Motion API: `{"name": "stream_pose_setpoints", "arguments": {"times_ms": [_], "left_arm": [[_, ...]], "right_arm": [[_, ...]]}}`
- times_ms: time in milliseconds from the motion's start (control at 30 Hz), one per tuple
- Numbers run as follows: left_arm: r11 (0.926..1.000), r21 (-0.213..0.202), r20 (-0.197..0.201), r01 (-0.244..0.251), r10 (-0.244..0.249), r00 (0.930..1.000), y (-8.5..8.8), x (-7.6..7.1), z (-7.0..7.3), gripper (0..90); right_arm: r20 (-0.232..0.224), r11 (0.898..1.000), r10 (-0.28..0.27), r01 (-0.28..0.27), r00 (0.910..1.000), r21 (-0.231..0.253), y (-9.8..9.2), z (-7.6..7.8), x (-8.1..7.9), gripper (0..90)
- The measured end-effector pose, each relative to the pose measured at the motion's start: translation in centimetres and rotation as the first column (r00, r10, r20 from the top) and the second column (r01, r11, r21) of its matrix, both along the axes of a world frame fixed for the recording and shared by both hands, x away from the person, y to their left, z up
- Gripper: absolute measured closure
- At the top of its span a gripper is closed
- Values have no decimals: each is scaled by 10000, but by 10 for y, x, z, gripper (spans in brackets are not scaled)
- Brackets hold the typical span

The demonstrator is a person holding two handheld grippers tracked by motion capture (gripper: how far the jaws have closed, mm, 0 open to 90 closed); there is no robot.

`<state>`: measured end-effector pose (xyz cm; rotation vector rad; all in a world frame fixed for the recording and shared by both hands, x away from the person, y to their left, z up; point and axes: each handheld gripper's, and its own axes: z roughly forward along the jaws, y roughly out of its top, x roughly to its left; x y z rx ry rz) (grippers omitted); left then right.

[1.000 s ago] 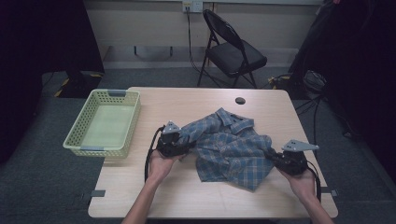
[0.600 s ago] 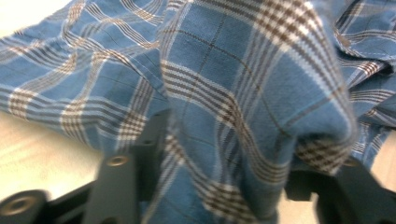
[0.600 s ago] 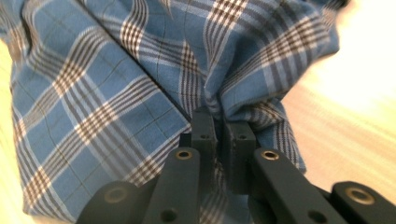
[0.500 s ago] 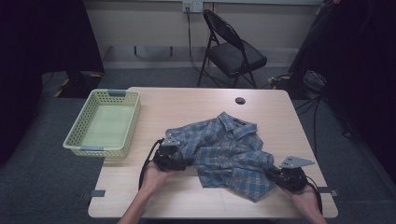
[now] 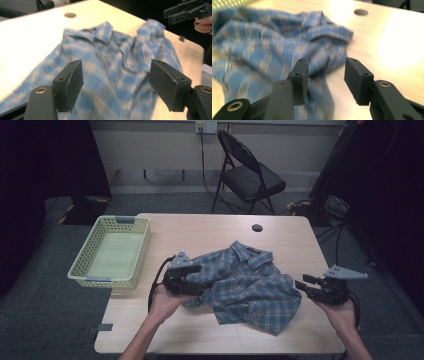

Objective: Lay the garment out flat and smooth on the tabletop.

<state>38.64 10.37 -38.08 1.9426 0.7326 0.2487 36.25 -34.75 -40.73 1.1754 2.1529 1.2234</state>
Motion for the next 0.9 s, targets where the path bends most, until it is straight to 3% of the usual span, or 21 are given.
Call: {"name": "stream_pose_setpoints", "arguments": {"times_ms": [67,133,200,300,367,400,467,533,600,633,733,800,900], "left_arm": [[9999,-36,-163,-118,118,9998,-11,16,-1,279],[9989,358,-364,-312,325,9988,-24,34,-10,289],[9973,553,-924,-473,523,9944,-34,52,-26,287],[9914,1101,-1590,-712,883,9833,-41,71,-53,291],[9915,1067,-2302,-748,978,9682,-40,79,-70,285],[9909,1077,-2485,-807,1054,9629,-39,81,-78,287],[9876,1301,-2663,-878,1201,9564,-35,81,-90,308],[9882,1216,-2967,-935,1261,9466,-31,80,-101,309],[9884,1101,-2674,-1046,1308,9547,-29,75,-106,326],[9865,1293,-2552,-1001,1307,9580,-30,73,-105,332],[9778,1986,-2027,-671,1080,9733,-36,64,-103,402],[9744,2218,-1840,-358,779,9798,-39,54,-104,465],[9816,1906,-2017,-44,435,9785,-36,40,-106,573]], "right_arm": [[140,9999,-43,41,9999,142,8,7,14,549],[186,9996,28,-33,9998,263,19,11,28,555],[146,9995,141,-145,9998,290,31,12,40,557],[-202,9986,353,-361,9992,-387,49,0,55,514],[-595,9931,200,-268,9980,-1146,57,-14,62,508],[-730,9913,163,-256,9972,-1292,58,-21,63,508],[-988,9925,116,-235,9950,-1204,57,-36,62,499],[-1196,9944,54,-180,9928,-1044,54,-50,59,472],[-1397,9969,-83,-28,9902,-791,51,-61,56,401],[-1384,9970,-317,214,9899,-749,49,-64,55,338],[-1545,9969,-678,607,9857,-504,47,-71,49,321],[-1695,9968,-752,697,9827,-384,46,-75,44,326],[-1873,9979,-630,584,9803,-296,42,-78,35,327]]}}
